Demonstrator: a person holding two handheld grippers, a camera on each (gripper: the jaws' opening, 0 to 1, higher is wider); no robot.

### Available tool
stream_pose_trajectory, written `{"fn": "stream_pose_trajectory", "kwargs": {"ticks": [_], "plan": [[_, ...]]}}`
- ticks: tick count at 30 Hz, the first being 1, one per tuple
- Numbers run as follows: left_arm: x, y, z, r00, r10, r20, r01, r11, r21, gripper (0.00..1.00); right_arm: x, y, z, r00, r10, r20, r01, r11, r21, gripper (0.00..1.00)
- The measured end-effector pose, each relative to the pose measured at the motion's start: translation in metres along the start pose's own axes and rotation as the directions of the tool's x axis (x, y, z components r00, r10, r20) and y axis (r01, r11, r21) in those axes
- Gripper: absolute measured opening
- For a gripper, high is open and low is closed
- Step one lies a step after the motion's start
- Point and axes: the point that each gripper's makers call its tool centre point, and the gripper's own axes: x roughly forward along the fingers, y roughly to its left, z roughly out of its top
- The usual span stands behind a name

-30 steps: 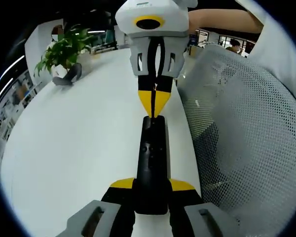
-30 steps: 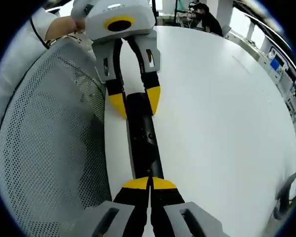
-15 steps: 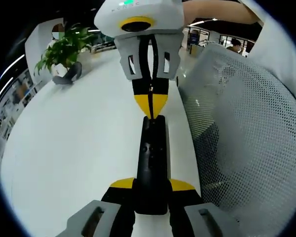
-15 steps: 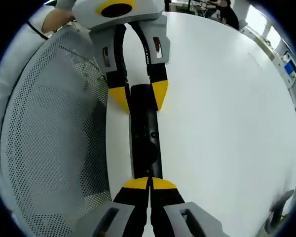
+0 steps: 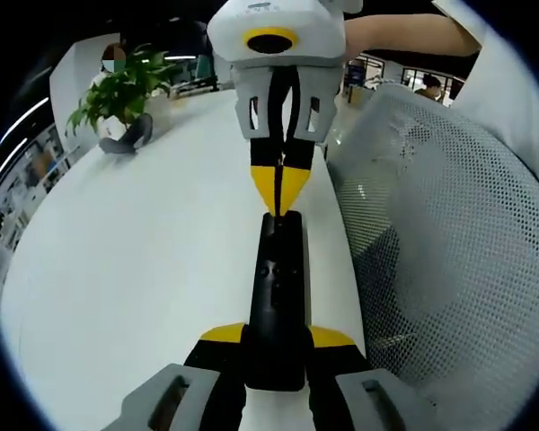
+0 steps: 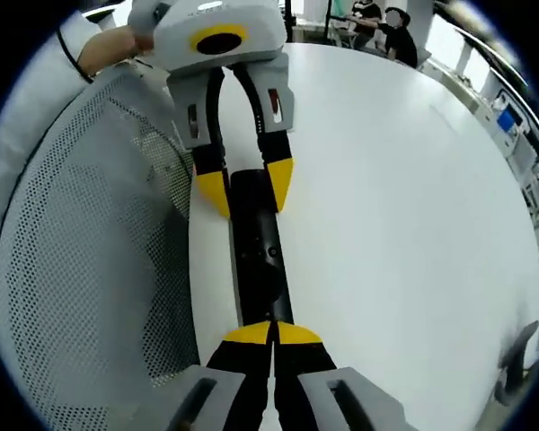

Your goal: Press the specified remote control buttons in sequence, fully releasing each button before pressing the next.

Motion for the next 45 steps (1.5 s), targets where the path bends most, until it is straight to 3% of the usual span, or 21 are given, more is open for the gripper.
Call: {"fn": "stream_pose_trajectory", "kwargs": {"ticks": [4, 7, 12, 17, 19, 21, 22, 26, 29, 32, 35, 39, 45], "plan": [[0.000, 0.000, 0.000, 1.000, -0.001, -0.004, 0.001, 1.000, 0.004, 0.24, 0.002, 0.007, 0.004, 1.000, 0.021, -0.009, -0.021, 1.000, -0.007, 0.00], [0.000, 0.000, 0.000, 1.000, -0.002, -0.006, 0.002, 1.000, 0.006, 0.24, 0.008, 0.008, 0.001, 0.999, 0.018, -0.029, -0.020, 0.997, -0.068, 0.00], [0.000, 0.000, 0.000, 1.000, -0.005, -0.004, 0.005, 1.000, 0.014, 0.24, 0.007, 0.007, 0.000, 0.998, 0.019, -0.060, -0.021, 0.999, -0.042, 0.00], [0.001, -0.001, 0.000, 1.000, -0.011, -0.010, 0.011, 0.999, 0.031, 0.24, 0.008, 0.004, 0.000, 0.997, 0.038, -0.066, -0.028, 0.990, 0.135, 0.00], [0.001, -0.001, 0.001, 1.000, -0.013, -0.011, 0.013, 0.999, 0.033, 0.24, 0.007, 0.002, 0.000, 0.997, 0.041, -0.066, -0.021, 0.961, 0.276, 0.00], [0.001, -0.001, 0.001, 1.000, -0.013, -0.012, 0.014, 0.999, 0.033, 0.24, 0.008, 0.002, 0.000, 0.997, 0.041, -0.064, -0.019, 0.953, 0.304, 0.00], [0.001, -0.001, 0.001, 1.000, -0.013, -0.013, 0.014, 0.999, 0.031, 0.24, 0.007, 0.002, -0.001, 0.998, 0.042, -0.055, -0.025, 0.962, 0.273, 0.00], [0.001, -0.001, 0.000, 1.000, -0.013, -0.013, 0.013, 1.000, 0.027, 0.24, 0.004, 0.005, -0.001, 0.999, 0.032, 0.009, -0.033, 0.960, 0.279, 0.00], [0.001, -0.001, 0.000, 1.000, -0.013, -0.012, 0.014, 1.000, 0.027, 0.24, 0.004, 0.006, 0.009, 0.998, 0.010, 0.059, -0.022, 0.977, 0.212, 0.00], [0.001, -0.001, 0.000, 1.000, -0.014, -0.015, 0.015, 0.999, 0.029, 0.24, 0.007, 0.010, 0.013, 0.999, 0.009, 0.048, -0.014, 0.994, 0.110, 0.00], [0.001, -0.002, 0.000, 1.000, -0.019, -0.015, 0.020, 0.999, 0.033, 0.24, 0.012, 0.012, 0.015, 0.999, 0.005, 0.042, -0.008, 0.997, 0.072, 0.00], [0.001, -0.002, 0.000, 1.000, -0.019, -0.013, 0.019, 0.999, 0.031, 0.24, 0.013, 0.012, 0.013, 1.000, -0.010, -0.026, 0.008, 0.999, -0.046, 0.00], [0.001, -0.001, 0.000, 1.000, -0.018, -0.011, 0.018, 0.999, 0.028, 0.24, 0.013, 0.012, 0.013, 0.999, -0.025, -0.044, 0.022, 0.997, -0.068, 0.00]]}}
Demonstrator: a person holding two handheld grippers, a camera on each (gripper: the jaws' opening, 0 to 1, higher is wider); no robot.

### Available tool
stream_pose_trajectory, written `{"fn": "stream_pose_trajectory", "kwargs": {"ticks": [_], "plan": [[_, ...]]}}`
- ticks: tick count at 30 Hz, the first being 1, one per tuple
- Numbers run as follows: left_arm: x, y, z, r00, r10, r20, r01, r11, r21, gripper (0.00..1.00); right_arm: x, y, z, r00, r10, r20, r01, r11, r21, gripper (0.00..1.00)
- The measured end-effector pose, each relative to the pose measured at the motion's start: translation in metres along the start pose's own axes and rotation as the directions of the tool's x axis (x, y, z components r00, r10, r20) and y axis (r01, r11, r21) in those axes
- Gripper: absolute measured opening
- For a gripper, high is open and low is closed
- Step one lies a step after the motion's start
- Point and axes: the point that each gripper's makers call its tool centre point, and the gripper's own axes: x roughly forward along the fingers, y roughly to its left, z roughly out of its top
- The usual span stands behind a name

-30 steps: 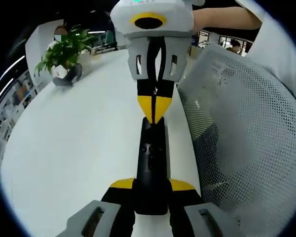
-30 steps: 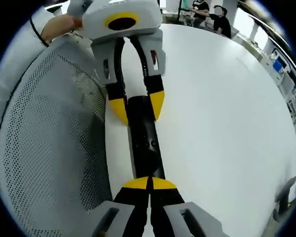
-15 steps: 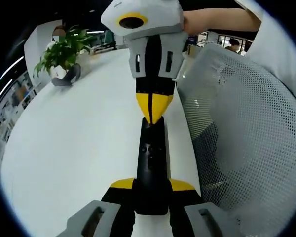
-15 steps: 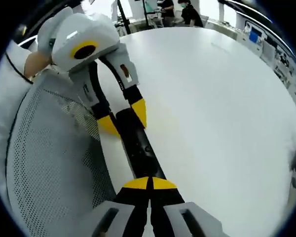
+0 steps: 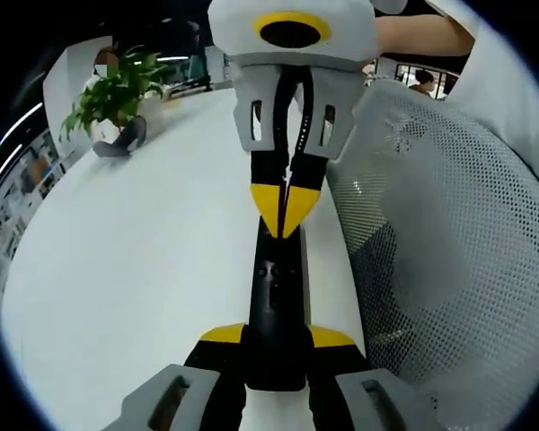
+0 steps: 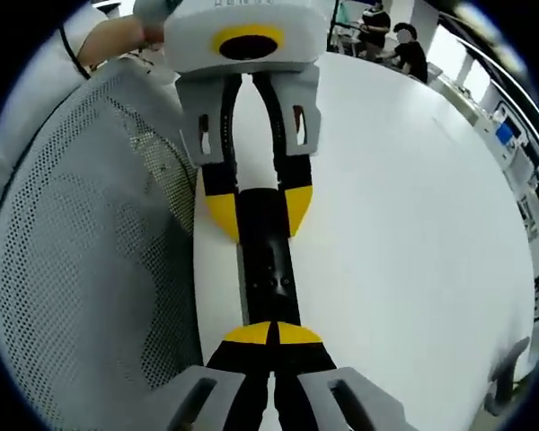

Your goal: Press the specified remote control buttons in sequence, fully releasing each button before pressing the next.

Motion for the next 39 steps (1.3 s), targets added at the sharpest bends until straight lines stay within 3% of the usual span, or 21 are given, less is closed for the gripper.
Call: {"fn": "stream_pose_trajectory", "kwargs": {"ticks": [6, 13, 19, 25, 33, 36, 39], "plan": [[0.0000, 0.0004, 0.0001, 1.000, 0.002, 0.008, -0.002, 1.000, -0.005, 0.24, 0.0002, -0.0007, -0.0015, 0.999, -0.026, -0.024, 0.026, 0.999, -0.026, 0.00], [0.0005, 0.0006, 0.0003, 1.000, 0.002, 0.009, -0.002, 1.000, 0.004, 0.24, 0.0012, -0.0042, -0.0020, 0.999, -0.039, 0.008, 0.039, 0.999, 0.024, 0.00], [0.0007, 0.0008, 0.0003, 1.000, 0.001, 0.006, -0.001, 1.000, 0.002, 0.24, -0.0008, -0.0041, -0.0021, 0.989, -0.076, 0.128, 0.073, 0.997, 0.028, 0.00], [0.0009, 0.0008, 0.0002, 1.000, -0.001, 0.009, 0.001, 1.000, 0.002, 0.24, -0.0040, -0.0040, -0.0011, 0.954, -0.066, 0.294, 0.032, 0.992, 0.118, 0.00], [0.0010, 0.0006, 0.0004, 1.000, -0.001, 0.010, 0.001, 1.000, 0.001, 0.24, -0.0019, -0.0013, 0.0036, 0.953, -0.052, 0.297, 0.031, 0.997, 0.076, 0.07], [0.0010, 0.0005, 0.0002, 1.000, -0.001, 0.011, 0.001, 1.000, 0.002, 0.24, -0.0009, -0.0006, 0.0043, 0.963, -0.028, 0.269, 0.023, 0.999, 0.023, 0.07], [0.0008, 0.0002, 0.0000, 1.000, -0.002, 0.013, 0.002, 1.000, 0.005, 0.24, 0.0002, -0.0016, 0.0052, 0.970, -0.008, 0.241, 0.001, 1.000, 0.028, 0.08]]}}
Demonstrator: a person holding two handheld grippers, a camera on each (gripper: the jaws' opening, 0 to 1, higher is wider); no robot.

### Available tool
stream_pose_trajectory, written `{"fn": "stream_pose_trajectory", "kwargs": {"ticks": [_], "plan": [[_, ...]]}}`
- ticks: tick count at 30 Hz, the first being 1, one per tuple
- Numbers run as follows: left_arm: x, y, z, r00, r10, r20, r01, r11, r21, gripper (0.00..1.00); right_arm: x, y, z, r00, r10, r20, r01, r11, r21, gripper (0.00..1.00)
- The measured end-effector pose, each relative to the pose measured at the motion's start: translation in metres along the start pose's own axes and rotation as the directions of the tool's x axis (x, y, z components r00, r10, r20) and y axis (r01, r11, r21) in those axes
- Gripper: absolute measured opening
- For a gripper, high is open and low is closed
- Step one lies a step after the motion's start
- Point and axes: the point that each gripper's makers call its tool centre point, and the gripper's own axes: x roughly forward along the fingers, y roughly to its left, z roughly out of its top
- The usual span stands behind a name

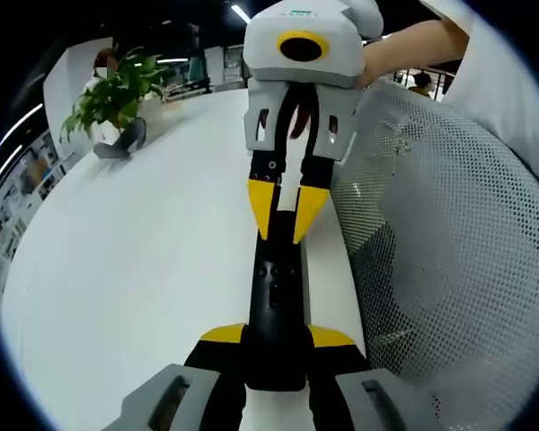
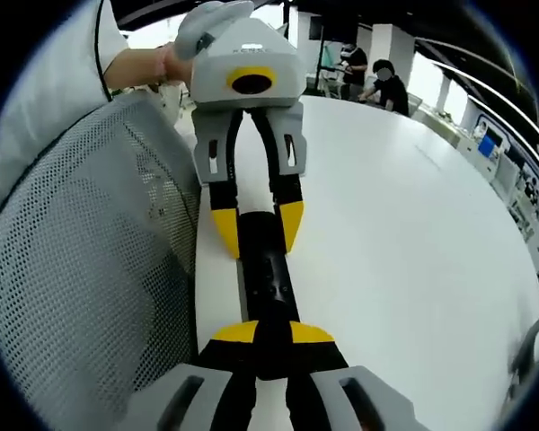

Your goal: Press the specified remote control buttons in sequence, fully releasing each button before pressing the next.

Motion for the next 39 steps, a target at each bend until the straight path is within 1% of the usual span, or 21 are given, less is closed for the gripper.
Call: {"fn": "stream_pose_trajectory", "kwargs": {"ticks": [2, 4, 7, 8, 10, 12, 14, 15, 16, 17, 19, 20, 27, 29, 31, 32, 34, 35, 36, 37, 39], "plan": [[0.000, 0.000, 0.000, 1.000, 0.000, 0.004, 0.000, 1.000, 0.002, 0.24, 0.000, 0.001, -0.001, 0.998, 0.022, -0.052, -0.025, 0.998, -0.061, 0.08], [0.000, -0.001, 0.000, 1.000, 0.001, 0.006, -0.001, 1.000, 0.002, 0.24, 0.001, 0.002, -0.001, 0.993, 0.037, -0.110, -0.042, 0.998, -0.045, 0.07], [0.000, -0.001, 0.000, 1.000, -0.001, 0.006, 0.001, 1.000, 0.006, 0.24, 0.003, 0.002, -0.002, 0.976, 0.048, -0.211, -0.065, 0.995, -0.077, 0.07], [0.000, -0.001, 0.000, 1.000, -0.002, 0.006, 0.002, 1.000, 0.007, 0.24, 0.005, 0.001, 0.000, 0.978, 0.051, -0.203, -0.066, 0.995, -0.070, 0.07], [0.000, -0.001, 0.000, 1.000, -0.004, 0.006, 0.004, 1.000, 0.009, 0.24, 0.004, 0.000, -0.001, 0.978, 0.066, -0.198, -0.068, 0.998, -0.002, 0.07], [-0.001, -0.001, 0.000, 1.000, -0.006, 0.006, 0.006, 1.000, 0.013, 0.24, 0.003, 0.002, -0.002, 0.981, 0.043, -0.190, -0.050, 0.998, -0.035, 0.07], [-0.001, -0.001, 0.000, 1.000, -0.009, 0.005, 0.009, 1.000, 0.016, 0.24, 0.003, 0.001, 0.000, 0.988, -0.001, -0.156, -0.010, 0.997, -0.070, 0.07], [-0.001, -0.001, 0.000, 1.000, -0.011, 0.005, 0.011, 1.000, 0.017, 0.24, 0.003, 0.002, 0.001, 0.995, -0.029, -0.094, 0.023, 0.998, -0.065, 0.07], [-0.001, -0.001, 0.000, 1.000, -0.012, 0.004, 0.012, 1.000, 0.017, 0.24, 0.002, 0.002, 0.001, 0.998, -0.040, -0.058, 0.036, 0.998, -0.058, 0.07], [-0.001, -0.001, 0.000, 1.000, -0.010, 0.003, 0.010, 1.000, 0.016, 0.24, 0.001, 0.002, 0.002, 0.999, -0.048, 0.011, 0.048, 0.999, -0.007, 0.08], [-0.001, -0.001, 0.000, 1.000, -0.006, 0.004, 0.006, 1.000, 0.012, 0.24, 0.000, 0.001, 0.004, 0.993, -0.053, 0.102, 0.048, 0.997, 0.055, 0.08], [-0.001, -0.002, 0.000, 1.000, -0.006, 0.005, 0.006, 1.000, 0.010, 0.24, -0.001, -0.001, 0.003, 0.993, -0.058, 0.105, 0.052, 0.997, 0.055, 0.08], [-0.001, -0.001, 0.000, 1.000, -0.009, 0.004, 0.009, 1.000, 0.016, 0.24, 0.005, -0.001, 0.008, 0.998, -0.013, 0.055, 0.014, 1.000, -0.028, 0.08], [-0.001, -0.001, 0.000, 1.000, -0.008, 0.005, 0.008, 1.000, 0.014, 0.24, 0.005, 0.000, 0.007, 1.000, 0.017, 0.020, -0.015, 0.997, -0.073, 0.07], [-0.001, -0.001, 0.001, 1.000, -0.007, 0.005, 0.007, 1.000, 0.013, 0.24, 0.006, 0.000, 0.006, 0.998, 0.046, -0.049, -0.050, 0.996, -0.079, 0.07], [-0.001, -0.001, 0.001, 1.000, -0.008, 0.006, 0.008, 1.000, 0.013, 0.24, 0.007, 0.001, 0.007, 0.992, 0.057, -0.110, -0.071, 0.989, -0.129, 0.07], [-0.001, -0.001, 0.001, 1.000, -0.008, 0.004, 0.008, 1.000, 0.014, 0.24, 0.008, 0.001, 0.006, 0.979, 0.057, -0.195, -0.088, 0.985, -0.151, 0.06], [-0.001, -0.001, 0.001, 1.000, -0.008, 0.003, 0.008, 1.000, 0.015, 0.24, 0.009, 0.001, 0.007, 0.970, 0.049, -0.238, -0.096, 0.978, -0.188, 0.06], [-0.001, -0.001, 0.001, 1.000, -0.008, 0.001, 0.008, 1.000, 0.015, 0.24, 0.009, 0.001, 0.007, 0.968, 0.050, -0.245, -0.099, 0.976, -0.194, 0.06], [-0.001, -0.001, 0.001, 1.000, -0.008, 0.001, 0.008, 1.000, 0.015, 0.24, 0.009, 0.001, 0.007, 0.974, 0.053, -0.222, -0.086, 0.986, -0.144, 0.06], [-0.001, -0.001, 0.001, 1.000, -0.008, 0.001, 0.008, 1.000, 0.013, 0.24, 0.008, 0.000, 0.006, 0.982, 0.052, -0.184, -0.074, 0.991, -0.114, 0.06]]}}
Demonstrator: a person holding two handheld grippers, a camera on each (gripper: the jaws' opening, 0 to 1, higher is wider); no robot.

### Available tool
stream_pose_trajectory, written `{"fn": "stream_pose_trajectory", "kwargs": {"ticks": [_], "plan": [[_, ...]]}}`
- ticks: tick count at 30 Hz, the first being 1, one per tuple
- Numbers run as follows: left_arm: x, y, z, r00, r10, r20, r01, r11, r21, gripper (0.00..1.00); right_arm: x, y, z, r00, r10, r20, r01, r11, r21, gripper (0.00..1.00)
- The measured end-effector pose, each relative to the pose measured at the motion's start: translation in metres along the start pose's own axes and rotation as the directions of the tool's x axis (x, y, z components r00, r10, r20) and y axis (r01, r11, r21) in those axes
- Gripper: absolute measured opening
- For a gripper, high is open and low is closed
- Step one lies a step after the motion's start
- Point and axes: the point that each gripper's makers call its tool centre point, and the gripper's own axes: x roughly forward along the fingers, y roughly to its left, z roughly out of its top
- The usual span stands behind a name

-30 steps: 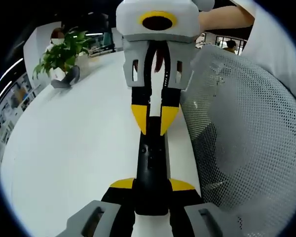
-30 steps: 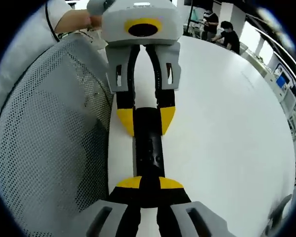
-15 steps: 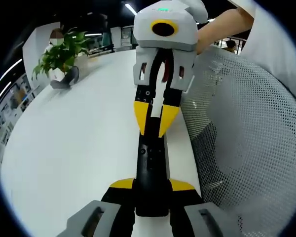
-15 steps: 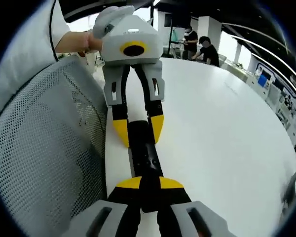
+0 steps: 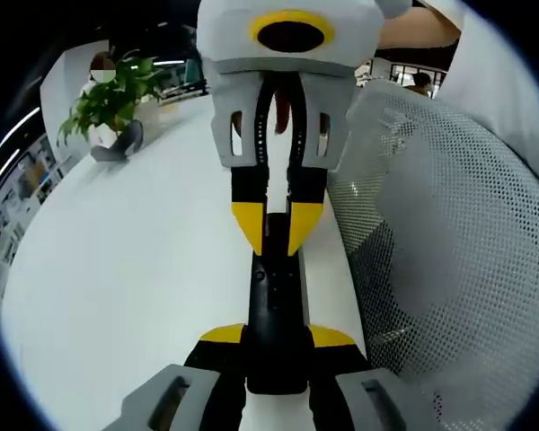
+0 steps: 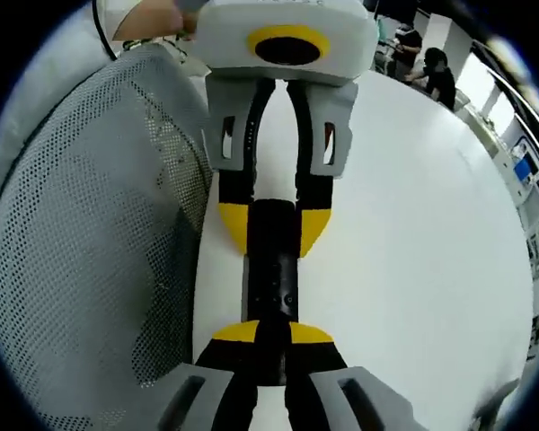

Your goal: Press the specified remote control buttons in sequence, fully releasing each button before pressing the next.

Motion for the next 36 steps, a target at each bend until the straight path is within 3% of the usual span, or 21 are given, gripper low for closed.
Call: {"fn": "stream_pose_trajectory", "kwargs": {"ticks": [5, 8, 11, 16, 20, 26, 28, 32, 36], "plan": [[-0.0002, -0.0001, -0.0001, 1.000, -0.002, 0.002, 0.002, 1.000, 0.003, 0.24, -0.0020, 0.0008, 0.0012, 0.994, -0.044, 0.101, 0.041, 0.999, 0.034, 0.07], [-0.0003, -0.0001, -0.0001, 1.000, 0.001, 0.005, -0.001, 1.000, -0.002, 0.24, -0.0021, 0.0011, 0.0011, 0.991, -0.070, 0.118, 0.065, 0.997, 0.046, 0.07], [-0.0001, 0.0000, 0.0001, 1.000, 0.001, 0.005, -0.001, 1.000, 0.000, 0.24, -0.0008, 0.0018, 0.0045, 0.993, -0.069, 0.098, 0.073, 0.996, -0.044, 0.06], [-0.0001, 0.0002, 0.0002, 1.000, 0.000, 0.003, 0.000, 1.000, 0.002, 0.24, 0.0013, -0.0011, 0.0055, 0.998, -0.032, 0.055, 0.034, 0.999, -0.039, 0.05], [-0.0001, 0.0004, -0.0002, 1.000, 0.001, 0.003, -0.001, 1.000, 0.001, 0.24, 0.0033, -0.0003, 0.0052, 0.999, 0.007, -0.050, -0.008, 1.000, -0.007, 0.05], [-0.0002, 0.0006, -0.0005, 1.000, 0.000, 0.003, 0.000, 1.000, 0.001, 0.24, 0.0031, -0.0002, 0.0041, 0.998, 0.001, -0.061, 0.001, 1.000, 0.029, 0.05], [-0.0002, 0.0006, -0.0004, 1.000, 0.000, 0.006, 0.000, 1.000, 0.001, 0.24, 0.0022, 0.0002, 0.0034, 0.999, -0.011, -0.043, 0.013, 0.999, 0.036, 0.05], [-0.0005, 0.0006, -0.0004, 1.000, 0.001, 0.015, -0.001, 1.000, -0.004, 0.24, 0.0002, -0.0005, 0.0052, 0.994, -0.062, 0.092, 0.057, 0.997, 0.046, 0.05], [-0.0006, 0.0005, 0.0001, 1.000, 0.000, 0.017, 0.001, 1.000, -0.002, 0.24, -0.0004, 0.0025, 0.0047, 0.989, -0.100, 0.110, 0.098, 0.995, 0.029, 0.05]]}}
